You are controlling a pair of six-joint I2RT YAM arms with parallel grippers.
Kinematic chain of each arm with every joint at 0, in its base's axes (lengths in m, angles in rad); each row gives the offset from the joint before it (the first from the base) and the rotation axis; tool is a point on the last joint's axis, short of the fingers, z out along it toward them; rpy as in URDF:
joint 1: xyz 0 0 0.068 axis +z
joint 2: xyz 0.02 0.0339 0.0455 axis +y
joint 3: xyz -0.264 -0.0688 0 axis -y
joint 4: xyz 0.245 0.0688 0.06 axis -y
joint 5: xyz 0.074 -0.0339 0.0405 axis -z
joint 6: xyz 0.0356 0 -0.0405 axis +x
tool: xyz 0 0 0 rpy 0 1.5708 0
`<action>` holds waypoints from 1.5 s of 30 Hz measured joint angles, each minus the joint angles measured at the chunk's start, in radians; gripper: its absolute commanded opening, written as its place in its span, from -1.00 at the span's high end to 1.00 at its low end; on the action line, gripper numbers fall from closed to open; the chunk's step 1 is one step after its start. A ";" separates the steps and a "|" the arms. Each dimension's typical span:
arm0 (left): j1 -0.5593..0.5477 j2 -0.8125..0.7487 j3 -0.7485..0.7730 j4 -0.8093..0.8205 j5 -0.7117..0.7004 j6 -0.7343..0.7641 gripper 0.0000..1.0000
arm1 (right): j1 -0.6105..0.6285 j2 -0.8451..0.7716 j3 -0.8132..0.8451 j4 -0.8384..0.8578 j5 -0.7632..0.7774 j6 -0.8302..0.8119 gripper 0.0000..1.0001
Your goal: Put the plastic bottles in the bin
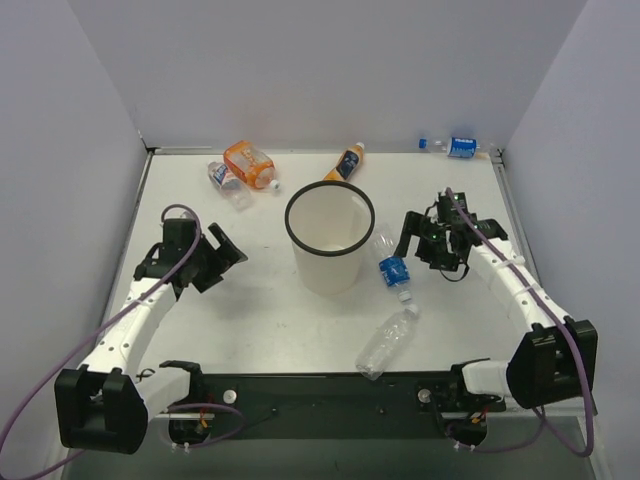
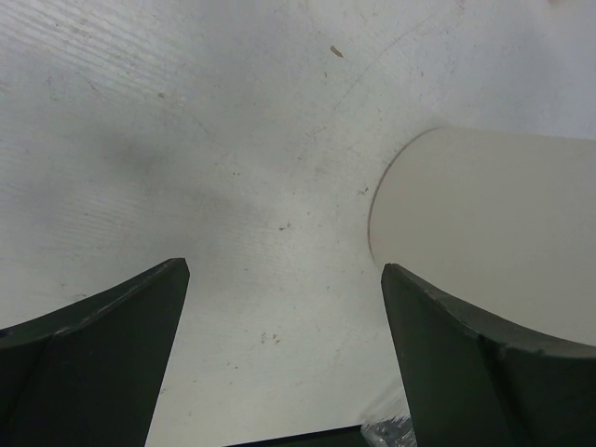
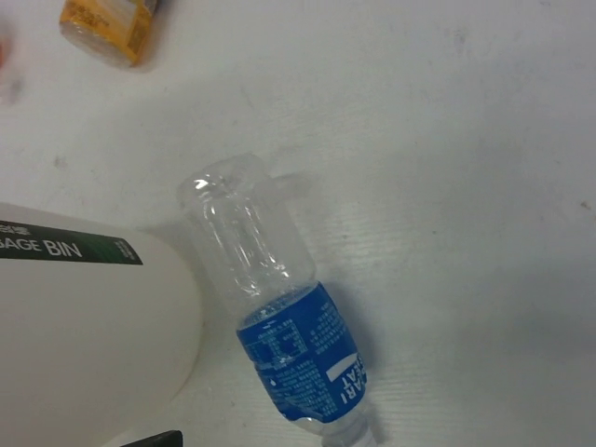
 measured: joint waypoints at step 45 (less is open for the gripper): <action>-0.097 0.010 0.139 -0.034 -0.057 0.159 -0.87 | 0.145 0.108 0.132 0.109 0.202 -0.138 0.08</action>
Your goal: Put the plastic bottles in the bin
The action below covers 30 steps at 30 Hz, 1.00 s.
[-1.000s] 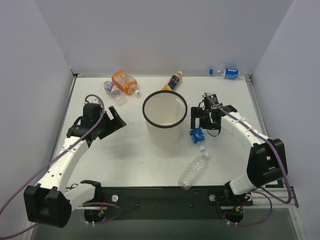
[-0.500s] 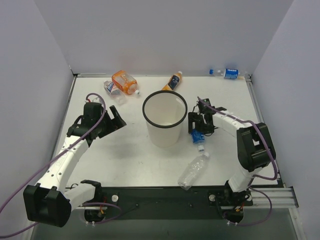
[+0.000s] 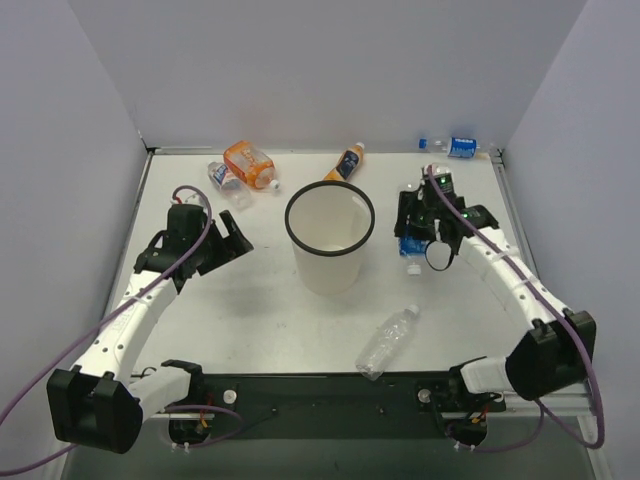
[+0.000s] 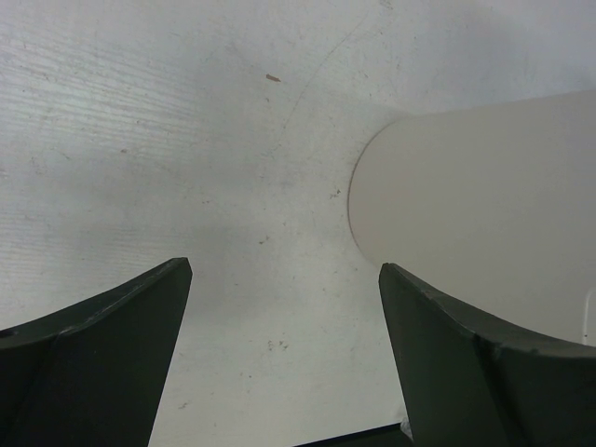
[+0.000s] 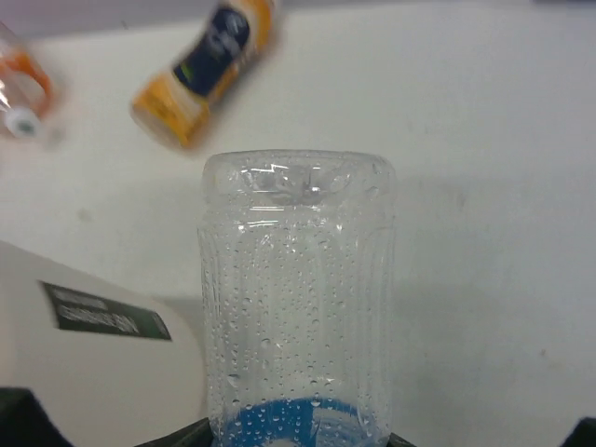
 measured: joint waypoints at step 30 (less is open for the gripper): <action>0.082 0.097 0.101 0.057 -0.130 -0.010 -0.87 | 0.276 0.195 0.546 0.034 -0.223 -0.179 -0.11</action>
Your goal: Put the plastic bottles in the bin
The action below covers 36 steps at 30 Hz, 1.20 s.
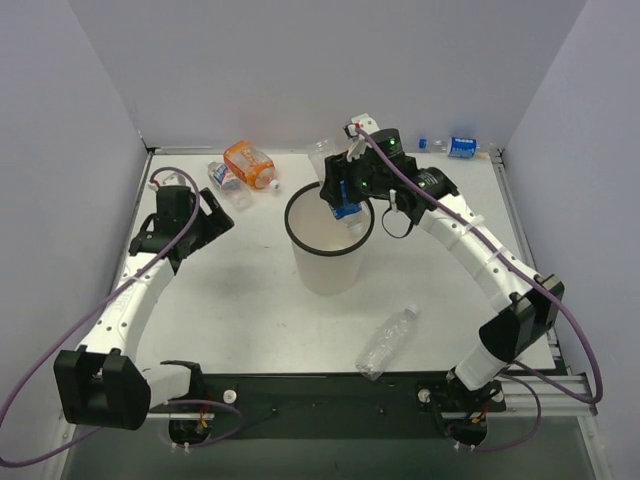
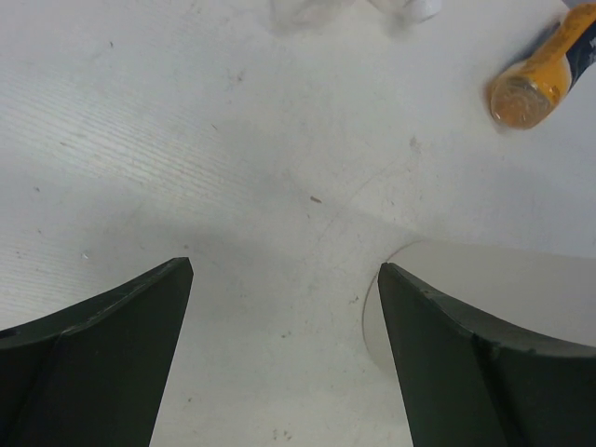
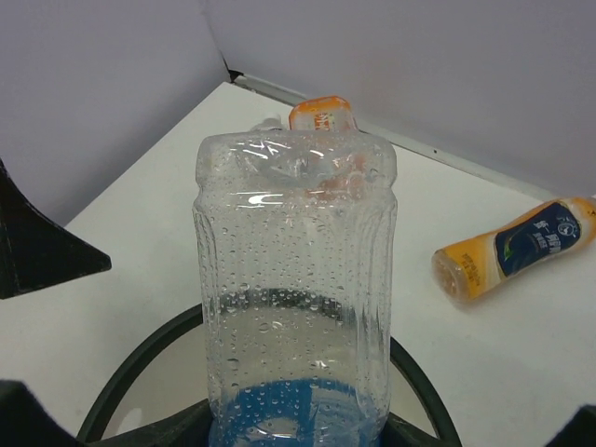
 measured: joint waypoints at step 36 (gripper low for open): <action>0.107 0.935 0.652 0.208 -0.107 -0.114 -0.82 | 0.012 -0.538 -0.318 -0.077 0.152 0.087 -0.80</action>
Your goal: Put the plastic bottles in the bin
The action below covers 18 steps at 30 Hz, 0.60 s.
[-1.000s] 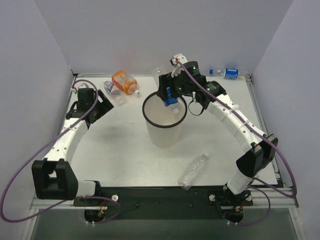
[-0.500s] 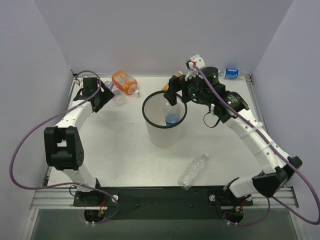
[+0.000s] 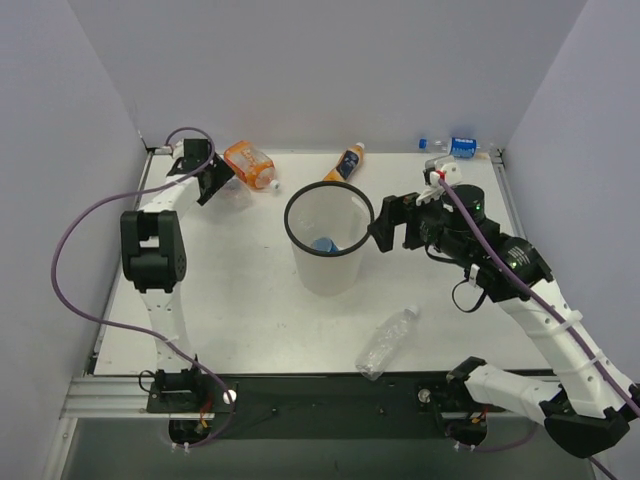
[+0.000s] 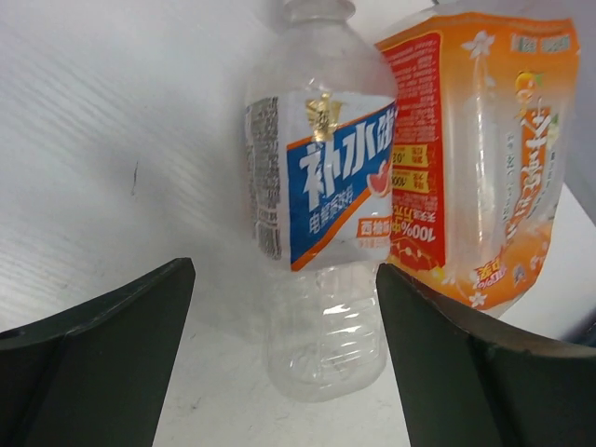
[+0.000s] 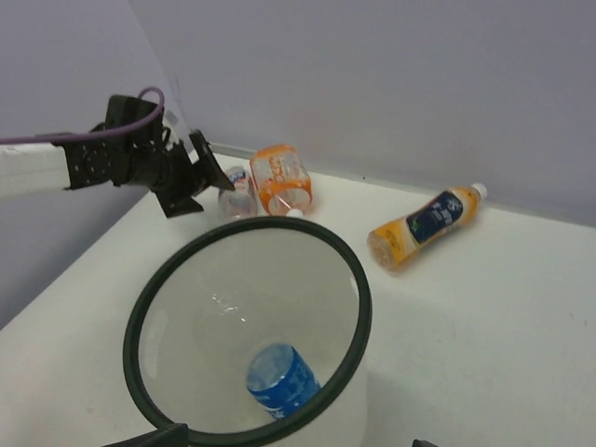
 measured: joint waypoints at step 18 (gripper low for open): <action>-0.079 0.274 0.465 -0.230 -0.116 0.051 -0.73 | 0.002 -0.037 -0.091 -0.062 0.057 0.075 -0.79</action>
